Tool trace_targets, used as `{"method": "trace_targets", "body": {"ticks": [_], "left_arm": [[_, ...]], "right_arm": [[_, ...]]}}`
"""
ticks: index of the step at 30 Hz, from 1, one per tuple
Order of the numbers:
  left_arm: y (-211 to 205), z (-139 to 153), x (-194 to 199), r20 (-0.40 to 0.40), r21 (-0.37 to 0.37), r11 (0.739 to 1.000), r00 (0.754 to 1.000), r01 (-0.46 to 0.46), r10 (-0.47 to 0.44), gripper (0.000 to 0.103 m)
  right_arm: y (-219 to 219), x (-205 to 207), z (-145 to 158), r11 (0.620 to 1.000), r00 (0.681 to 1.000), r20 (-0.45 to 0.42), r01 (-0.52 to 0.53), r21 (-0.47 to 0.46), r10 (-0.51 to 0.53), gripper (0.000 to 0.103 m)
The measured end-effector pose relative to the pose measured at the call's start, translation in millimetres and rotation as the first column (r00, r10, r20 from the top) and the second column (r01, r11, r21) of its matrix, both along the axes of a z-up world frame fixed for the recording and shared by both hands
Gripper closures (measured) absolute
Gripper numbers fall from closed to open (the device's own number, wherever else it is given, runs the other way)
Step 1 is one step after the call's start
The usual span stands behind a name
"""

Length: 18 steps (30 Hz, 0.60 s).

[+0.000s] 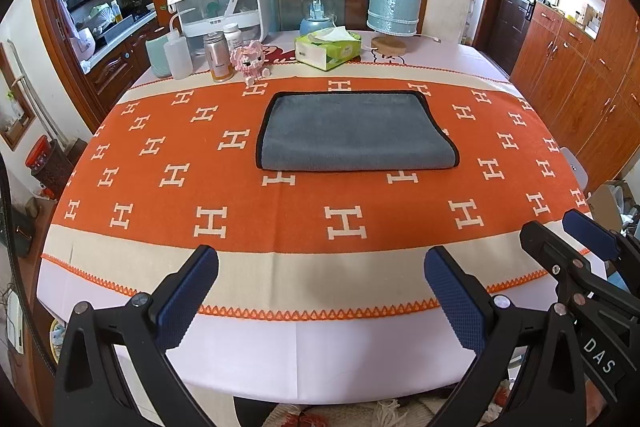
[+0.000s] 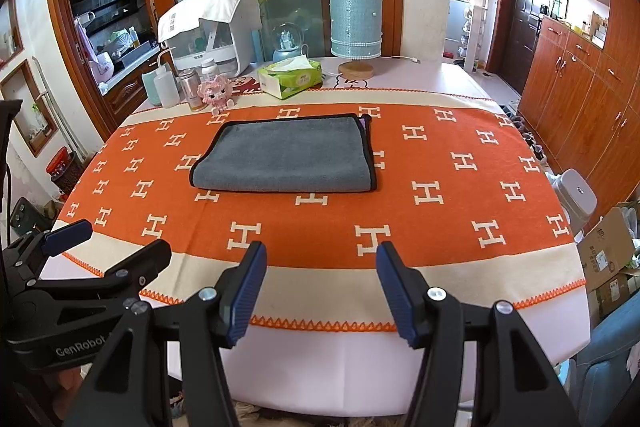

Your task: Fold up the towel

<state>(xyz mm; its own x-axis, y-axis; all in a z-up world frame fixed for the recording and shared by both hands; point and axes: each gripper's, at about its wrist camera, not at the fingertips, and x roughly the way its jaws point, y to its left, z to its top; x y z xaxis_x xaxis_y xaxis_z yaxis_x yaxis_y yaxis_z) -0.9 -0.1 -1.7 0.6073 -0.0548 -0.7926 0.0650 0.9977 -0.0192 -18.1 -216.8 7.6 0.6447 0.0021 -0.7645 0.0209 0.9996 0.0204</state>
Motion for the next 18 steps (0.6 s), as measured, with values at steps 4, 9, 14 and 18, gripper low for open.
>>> {"method": "trace_targets", "body": {"ticks": [4,9,14,18], "left_arm": [[-0.3,0.4,0.9,-0.003,0.0,1.0,1.0,-0.001,0.001,0.001],[-0.2,0.4,1.0,-0.003,0.001,1.0,1.0,-0.001,0.001,0.001],[0.5,0.3,1.1,-0.005,-0.002,1.0,1.0,0.001,-0.001,0.001],[1.4,-0.6,1.1,-0.005,-0.003,1.0,1.0,0.001,-0.001,0.001]], "right_arm": [[0.3,-0.6,-2.3,1.0,1.0,-0.007,-0.001,0.005,0.001,0.046],[1.4,-0.9,-4.3,1.0,1.0,-0.009,-0.002,0.008,0.002,0.046],[3.1,0.1,-7.2,1.0,1.0,-0.014,-0.003,0.012,0.003,0.046],[2.8,0.2,-7.1,1.0,1.0,-0.012,-0.002,0.012,0.002,0.046]]}}
